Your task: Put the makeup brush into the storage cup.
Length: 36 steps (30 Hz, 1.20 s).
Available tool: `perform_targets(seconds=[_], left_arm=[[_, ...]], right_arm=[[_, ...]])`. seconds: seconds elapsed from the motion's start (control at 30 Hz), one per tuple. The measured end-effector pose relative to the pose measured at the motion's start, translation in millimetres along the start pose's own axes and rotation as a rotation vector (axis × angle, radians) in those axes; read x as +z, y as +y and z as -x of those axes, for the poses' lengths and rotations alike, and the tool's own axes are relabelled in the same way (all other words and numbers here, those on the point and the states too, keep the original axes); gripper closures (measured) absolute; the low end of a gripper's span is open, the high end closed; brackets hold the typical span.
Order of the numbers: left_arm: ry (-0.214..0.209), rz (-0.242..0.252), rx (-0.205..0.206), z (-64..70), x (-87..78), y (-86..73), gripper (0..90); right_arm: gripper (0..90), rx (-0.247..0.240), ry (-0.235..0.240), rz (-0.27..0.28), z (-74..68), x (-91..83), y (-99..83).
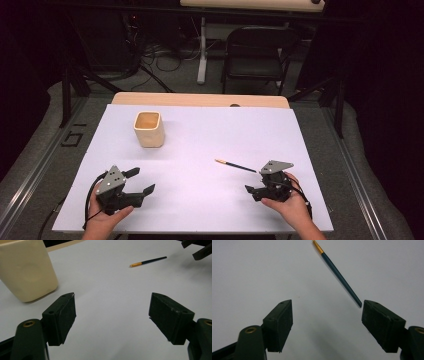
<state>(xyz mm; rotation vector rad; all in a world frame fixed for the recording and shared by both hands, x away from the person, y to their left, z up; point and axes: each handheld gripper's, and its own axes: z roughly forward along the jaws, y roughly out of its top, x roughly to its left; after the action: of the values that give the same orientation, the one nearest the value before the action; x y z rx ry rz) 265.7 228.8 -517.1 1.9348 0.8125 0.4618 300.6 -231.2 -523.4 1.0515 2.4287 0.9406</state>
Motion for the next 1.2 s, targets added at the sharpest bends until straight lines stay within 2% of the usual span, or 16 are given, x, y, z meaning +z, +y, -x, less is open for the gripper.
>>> perform_targets(seconds=[0.33,0.43,0.5,0.57,0.63,0.67,0.83,0.9,1.03,1.2], left_arm=[[-0.006,-0.003,-0.001,-0.7,0.4,-0.4,22.2],[-0.006,-0.004,-0.001,-0.7,0.5,-0.4,22.3],[-0.006,-0.004,-0.002,-0.7,0.6,-0.5,22.4],[-0.007,-0.004,-0.003,-0.8,0.7,-0.5,22.3],[-0.006,-0.004,-0.003,-0.9,0.7,-0.5,22.3],[-0.006,-0.004,-0.003,-1.0,0.7,-0.6,22.4],[-0.007,-0.007,-0.003,-1.0,0.8,-0.6,22.3],[-0.006,-0.007,-0.003,-0.8,0.8,-0.6,22.4],[-0.006,-0.006,-0.002,-0.8,0.8,-0.6,22.4],[-0.006,-0.008,-0.002,-1.0,0.9,-0.6,22.5]], right_arm=[[25.8,-0.078,-0.021,-0.078,4.6,8.3,15.3],[26.0,-0.090,-0.020,-0.078,5.5,10.6,18.1],[26.5,-0.114,-0.027,-0.113,7.2,11.3,23.8],[26.6,-0.121,-0.029,-0.103,8.0,12.8,24.9],[27.0,-0.136,-0.032,-0.143,9.7,12.1,29.2],[27.7,-0.156,-0.035,-0.143,11.3,14.0,31.8],[28.9,-0.175,-0.042,-0.173,14.1,15.1,37.8],[28.9,-0.181,-0.046,-0.211,15.9,15.7,41.7],[28.9,-0.199,-0.049,-0.203,18.9,18.5,43.8],[32.0,-0.209,-0.037,-0.225,22.7,19.5,48.4]])
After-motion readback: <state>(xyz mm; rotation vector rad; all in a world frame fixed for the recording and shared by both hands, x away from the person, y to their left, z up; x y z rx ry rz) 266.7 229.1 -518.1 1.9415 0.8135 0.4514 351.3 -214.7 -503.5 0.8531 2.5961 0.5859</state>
